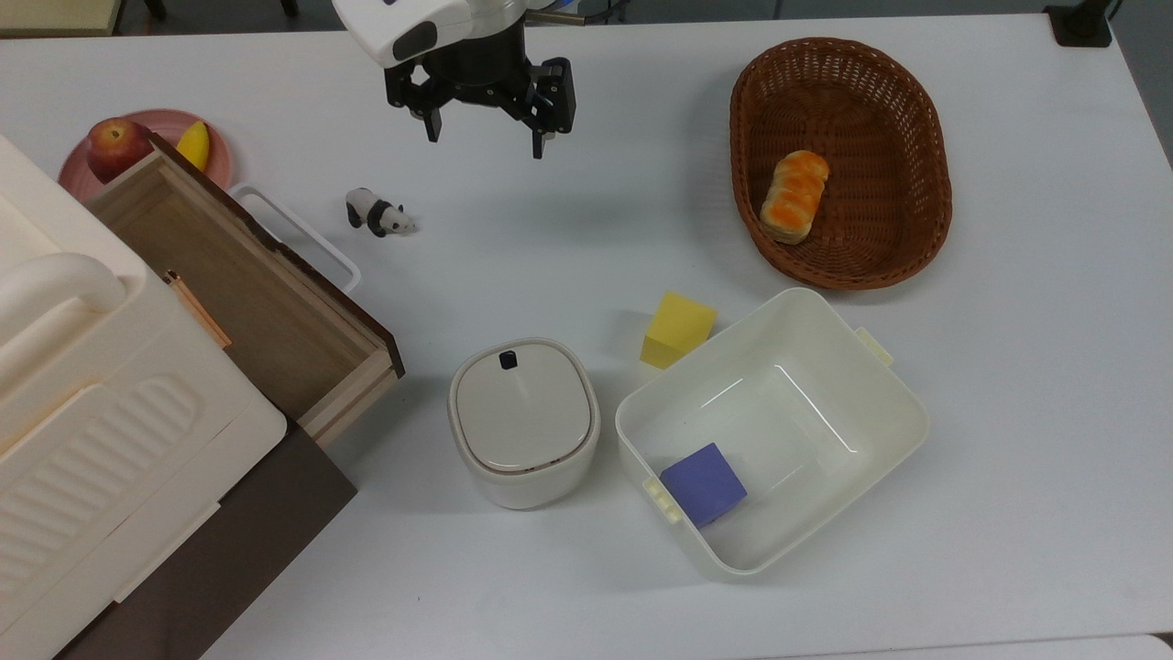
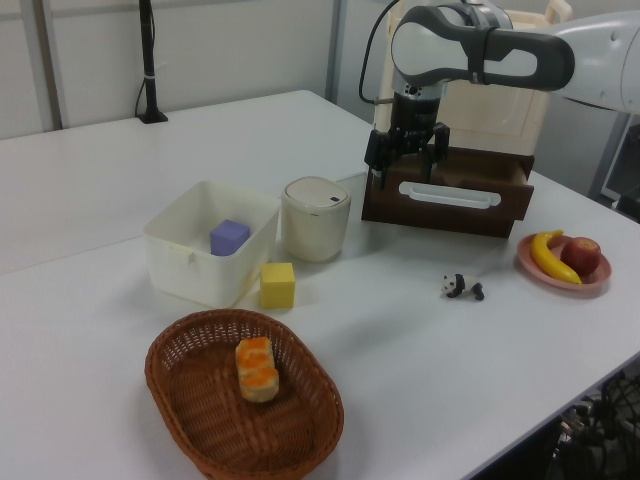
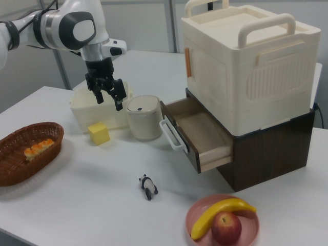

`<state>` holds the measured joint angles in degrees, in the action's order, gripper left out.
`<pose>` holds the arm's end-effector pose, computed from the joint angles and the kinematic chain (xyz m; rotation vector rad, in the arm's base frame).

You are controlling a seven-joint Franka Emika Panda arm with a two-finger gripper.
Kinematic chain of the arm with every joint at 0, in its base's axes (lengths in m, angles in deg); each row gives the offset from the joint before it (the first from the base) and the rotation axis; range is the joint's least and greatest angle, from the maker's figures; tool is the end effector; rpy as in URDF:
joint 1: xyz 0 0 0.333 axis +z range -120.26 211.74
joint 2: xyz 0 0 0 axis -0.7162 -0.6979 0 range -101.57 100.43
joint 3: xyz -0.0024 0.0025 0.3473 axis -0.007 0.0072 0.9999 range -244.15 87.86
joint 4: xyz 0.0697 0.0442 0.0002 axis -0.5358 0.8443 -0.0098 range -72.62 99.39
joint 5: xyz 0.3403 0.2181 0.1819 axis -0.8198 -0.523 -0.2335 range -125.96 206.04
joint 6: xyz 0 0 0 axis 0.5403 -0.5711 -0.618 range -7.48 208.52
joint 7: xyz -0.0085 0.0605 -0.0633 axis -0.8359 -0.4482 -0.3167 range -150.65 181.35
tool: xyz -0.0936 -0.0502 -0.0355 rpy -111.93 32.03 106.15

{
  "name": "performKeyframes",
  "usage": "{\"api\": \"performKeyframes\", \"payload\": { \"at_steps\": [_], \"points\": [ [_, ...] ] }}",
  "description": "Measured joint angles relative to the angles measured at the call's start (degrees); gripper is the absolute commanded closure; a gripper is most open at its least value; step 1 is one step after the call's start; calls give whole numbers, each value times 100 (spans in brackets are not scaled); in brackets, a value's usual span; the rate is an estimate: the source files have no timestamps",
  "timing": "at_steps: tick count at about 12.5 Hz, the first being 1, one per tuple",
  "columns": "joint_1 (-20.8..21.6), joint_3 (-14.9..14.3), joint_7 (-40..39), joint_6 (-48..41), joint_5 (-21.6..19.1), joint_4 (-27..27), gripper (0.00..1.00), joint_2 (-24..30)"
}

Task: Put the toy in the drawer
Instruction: 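Move the gripper over the black-and-white panda toy and lower it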

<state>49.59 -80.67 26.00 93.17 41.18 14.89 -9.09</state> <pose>0.6633 0.0152 0.5573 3.1051 -0.2474 -0.0057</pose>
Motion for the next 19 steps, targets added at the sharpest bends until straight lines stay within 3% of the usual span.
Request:
{"api": "performKeyframes", "payload": {
  "at_steps": [6,10,11,13,17,19],
  "points": [
    [1,0,-29,-126,0,-1,0,1],
    [-1,-5,-565,-234,1,27,0,-1],
    [-28,-23,-920,-269,30,74,0,-12],
    [-319,-50,-2419,-274,95,167,1,-104],
    [-881,-64,-5196,-92,660,255,3,-542],
    [-910,-62,-5675,521,971,659,3,-610]
  ]
}}
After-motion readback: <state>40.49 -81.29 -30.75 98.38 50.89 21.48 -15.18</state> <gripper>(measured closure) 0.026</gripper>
